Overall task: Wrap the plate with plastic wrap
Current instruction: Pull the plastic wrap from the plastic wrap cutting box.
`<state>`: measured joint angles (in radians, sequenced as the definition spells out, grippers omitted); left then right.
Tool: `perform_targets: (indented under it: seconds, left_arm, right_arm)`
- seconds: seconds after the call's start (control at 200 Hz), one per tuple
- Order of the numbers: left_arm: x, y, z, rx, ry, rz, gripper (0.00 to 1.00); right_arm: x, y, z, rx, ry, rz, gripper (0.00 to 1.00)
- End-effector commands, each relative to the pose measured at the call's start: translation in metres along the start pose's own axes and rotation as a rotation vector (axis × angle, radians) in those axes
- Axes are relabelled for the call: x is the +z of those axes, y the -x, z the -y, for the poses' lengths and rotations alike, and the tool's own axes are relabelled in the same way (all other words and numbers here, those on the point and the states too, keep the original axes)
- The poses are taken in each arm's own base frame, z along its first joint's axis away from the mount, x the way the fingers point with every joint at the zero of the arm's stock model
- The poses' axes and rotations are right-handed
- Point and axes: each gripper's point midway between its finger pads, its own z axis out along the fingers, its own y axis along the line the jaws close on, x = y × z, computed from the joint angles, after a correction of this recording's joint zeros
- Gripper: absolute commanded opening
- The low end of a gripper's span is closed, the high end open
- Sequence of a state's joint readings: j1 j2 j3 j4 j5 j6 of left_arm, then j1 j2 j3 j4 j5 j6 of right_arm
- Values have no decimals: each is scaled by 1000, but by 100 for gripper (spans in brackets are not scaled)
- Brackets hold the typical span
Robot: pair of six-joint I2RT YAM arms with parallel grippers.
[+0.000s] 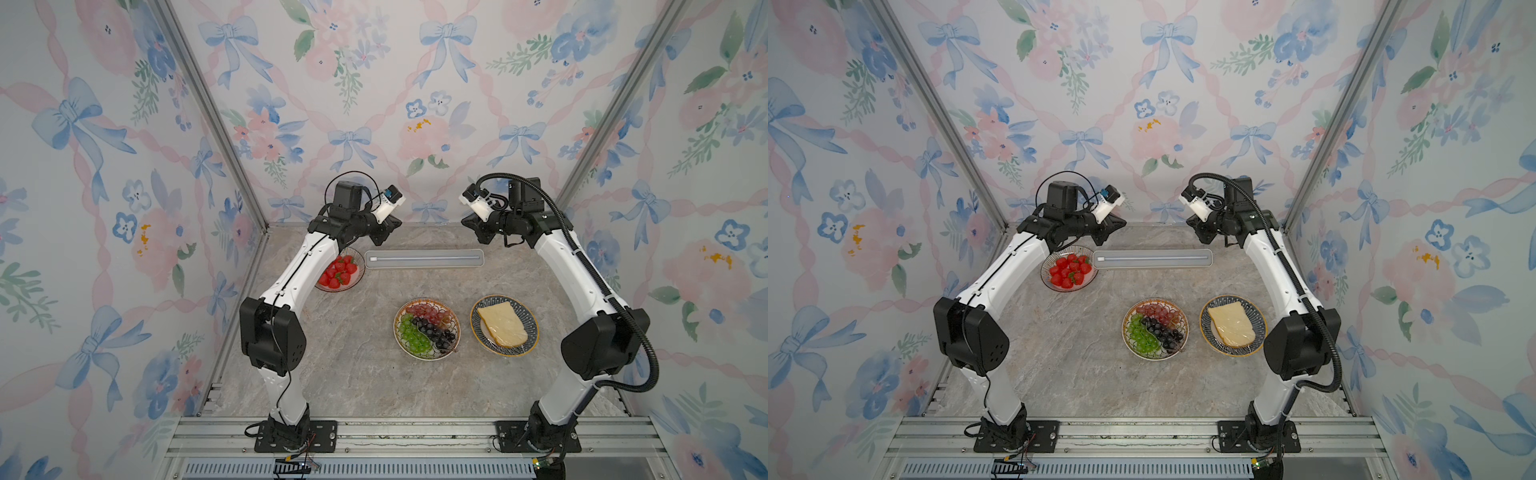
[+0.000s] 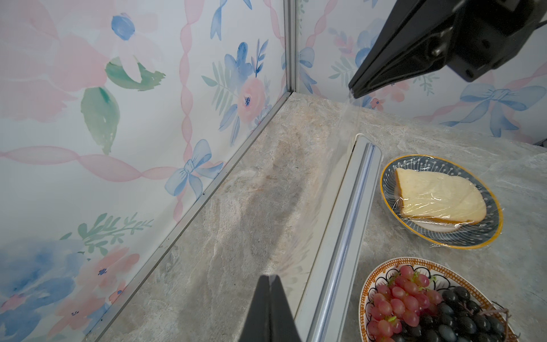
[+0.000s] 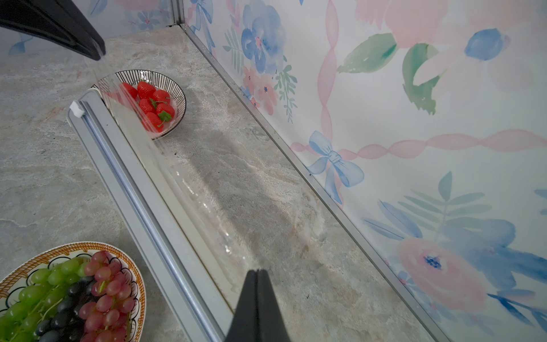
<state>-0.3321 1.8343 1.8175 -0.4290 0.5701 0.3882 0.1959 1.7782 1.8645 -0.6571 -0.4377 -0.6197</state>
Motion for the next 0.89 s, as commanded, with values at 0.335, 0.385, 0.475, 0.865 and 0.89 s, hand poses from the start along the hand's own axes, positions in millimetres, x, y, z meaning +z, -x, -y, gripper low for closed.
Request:
perform_targets:
  seconds: [0.335, 0.385, 0.475, 0.865, 0.89]
  left_arm:
    - [-12, 33, -3, 35, 15, 79, 0]
    - [-12, 33, -3, 34, 15, 78, 0]
    - [-11, 33, -3, 34, 14, 78, 0]
    - [-13, 35, -3, 39, 25, 78, 0]
    - [-14, 36, -3, 41, 27, 80, 0]
  right_arm:
    - [-30, 27, 14, -25, -73, 70, 0]
    - [-29, 27, 14, -26, -74, 72, 0]
    - [-29, 27, 14, -25, -74, 72, 0]
    - [-29, 28, 13, -28, -73, 73, 0]
    - [-29, 28, 13, -27, -73, 73, 0]
